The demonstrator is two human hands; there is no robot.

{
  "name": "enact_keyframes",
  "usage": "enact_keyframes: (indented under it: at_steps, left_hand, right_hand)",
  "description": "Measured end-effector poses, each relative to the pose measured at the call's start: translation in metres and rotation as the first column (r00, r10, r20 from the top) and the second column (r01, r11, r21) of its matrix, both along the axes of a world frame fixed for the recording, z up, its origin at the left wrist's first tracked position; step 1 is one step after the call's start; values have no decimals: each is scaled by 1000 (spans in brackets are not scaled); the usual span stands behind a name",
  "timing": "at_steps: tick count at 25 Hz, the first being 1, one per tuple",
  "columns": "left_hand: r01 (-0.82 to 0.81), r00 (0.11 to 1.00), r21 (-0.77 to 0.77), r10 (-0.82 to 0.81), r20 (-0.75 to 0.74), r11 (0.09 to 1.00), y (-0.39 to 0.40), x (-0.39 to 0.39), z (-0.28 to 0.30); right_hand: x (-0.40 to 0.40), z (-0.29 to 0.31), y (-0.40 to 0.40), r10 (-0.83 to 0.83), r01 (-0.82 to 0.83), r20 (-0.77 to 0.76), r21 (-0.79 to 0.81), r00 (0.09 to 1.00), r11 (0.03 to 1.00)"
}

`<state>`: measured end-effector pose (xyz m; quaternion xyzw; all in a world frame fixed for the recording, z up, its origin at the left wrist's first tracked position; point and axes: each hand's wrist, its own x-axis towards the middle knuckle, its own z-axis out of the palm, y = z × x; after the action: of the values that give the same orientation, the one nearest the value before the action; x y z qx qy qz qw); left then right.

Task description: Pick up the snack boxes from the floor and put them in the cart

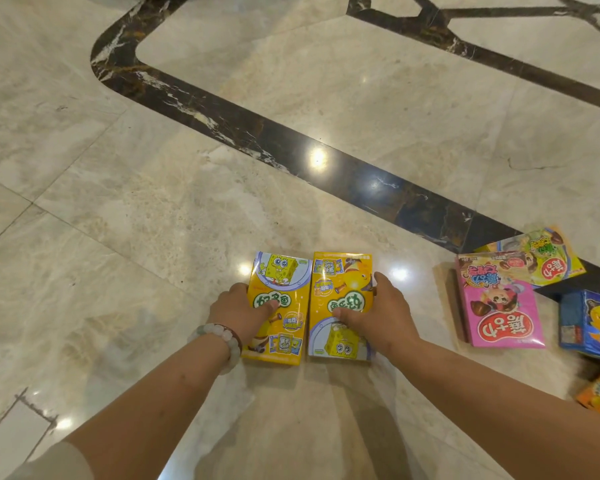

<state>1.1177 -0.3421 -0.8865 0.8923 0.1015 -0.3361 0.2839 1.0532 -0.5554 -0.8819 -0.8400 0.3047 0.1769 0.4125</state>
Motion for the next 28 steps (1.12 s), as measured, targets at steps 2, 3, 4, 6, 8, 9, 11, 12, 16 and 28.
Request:
enact_keyframes:
  at_steps: [2,3,4,6,8,9,11,12,16,28]
  left_hand:
    - [-73,997,-30,73,22,997,-2,0,2]
    - [-126,991,-56,128,27,990,-2,1,3]
    - [-171,984,-87,175,40,981,-3,2,5]
    - [-274,959,-187,282,20,943,-3,5,7]
    - [-366,930,-291,356,-87,884,0,8,8]
    - [-389,921,-321,360,-146,864,2,9,6]
    - [-417,907,-395,346,-239,819,2,11,3]
    - [-440,895,-431,348,-278,788,2,11,2]
    - [-486,872,-527,346,-346,698,2,13,20]
    - [-256,959,-775,255,-126,578,2,61,440]
  right_hand:
    - [-3,-4,2,-51,48,32,87,998,995]
    - [-3,-3,3,-106,98,46,157,993,983]
    - [-2,-4,3,-172,155,57,226,983,962]
    - [1,-2,3,-319,292,27,336,947,895]
    - [6,-2,0,-441,422,-78,479,894,770]
    - [8,-2,-3,-457,442,-118,546,882,712]
    - [12,-4,-5,-453,436,-147,630,879,643]
    - [13,-4,-5,-452,426,-144,656,881,622]
    - [18,12,-5,-419,368,-90,666,903,649]
    - [57,400,-25,-416,202,155,693,896,692]
